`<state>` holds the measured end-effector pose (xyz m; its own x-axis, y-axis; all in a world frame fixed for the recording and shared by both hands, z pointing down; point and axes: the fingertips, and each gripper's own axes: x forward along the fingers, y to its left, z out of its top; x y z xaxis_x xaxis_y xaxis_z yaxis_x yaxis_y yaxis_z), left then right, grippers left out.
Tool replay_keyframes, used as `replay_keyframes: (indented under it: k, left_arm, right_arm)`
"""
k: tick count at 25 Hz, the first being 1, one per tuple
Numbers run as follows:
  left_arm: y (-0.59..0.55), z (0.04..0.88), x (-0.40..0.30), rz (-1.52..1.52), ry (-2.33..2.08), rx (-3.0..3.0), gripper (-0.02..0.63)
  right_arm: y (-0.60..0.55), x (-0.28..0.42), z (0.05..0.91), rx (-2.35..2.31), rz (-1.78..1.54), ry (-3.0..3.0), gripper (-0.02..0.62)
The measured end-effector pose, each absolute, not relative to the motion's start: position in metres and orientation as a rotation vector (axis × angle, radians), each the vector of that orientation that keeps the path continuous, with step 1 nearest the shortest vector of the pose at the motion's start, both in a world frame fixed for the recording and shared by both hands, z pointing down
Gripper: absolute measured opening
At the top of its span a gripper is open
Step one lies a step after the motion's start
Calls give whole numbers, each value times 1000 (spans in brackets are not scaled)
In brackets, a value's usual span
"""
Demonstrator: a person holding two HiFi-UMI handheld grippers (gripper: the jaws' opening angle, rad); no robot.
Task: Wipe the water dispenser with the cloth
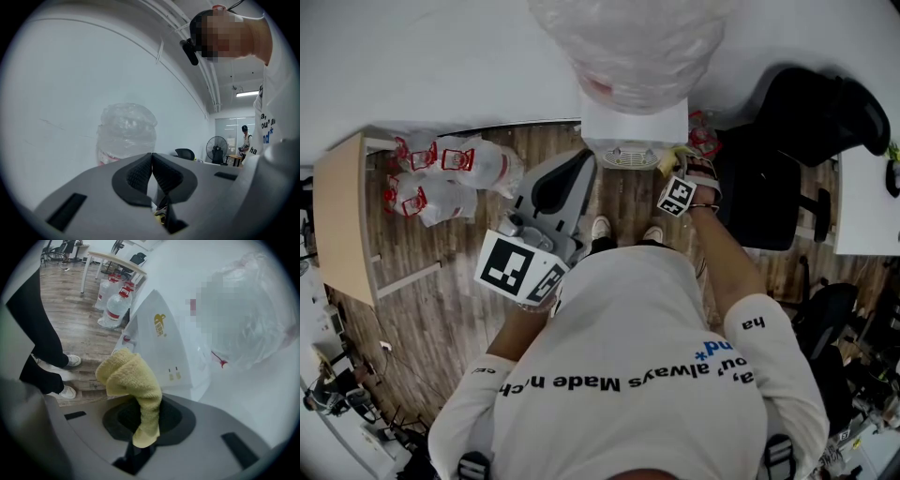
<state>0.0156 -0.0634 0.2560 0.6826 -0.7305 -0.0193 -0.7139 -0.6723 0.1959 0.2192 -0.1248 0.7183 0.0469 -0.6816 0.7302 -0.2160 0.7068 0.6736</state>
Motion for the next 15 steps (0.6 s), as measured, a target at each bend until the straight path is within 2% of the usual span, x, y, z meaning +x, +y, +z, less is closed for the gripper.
replay_keyframes:
  k: [4,10,15]
  left_arm:
    - [-63,257,13,-139,-1185,2716,20]
    - [-66,261,8,-129,-1196,2704,20]
    - [-67,262,4,-121,-1204,2695,20]
  right_arm:
    - [-130,219,719,880,-279,-1572,60]
    - [-143,232,719,1225,254,-1702,61]
    - [-142,233,721,1309,416,-1741,61]
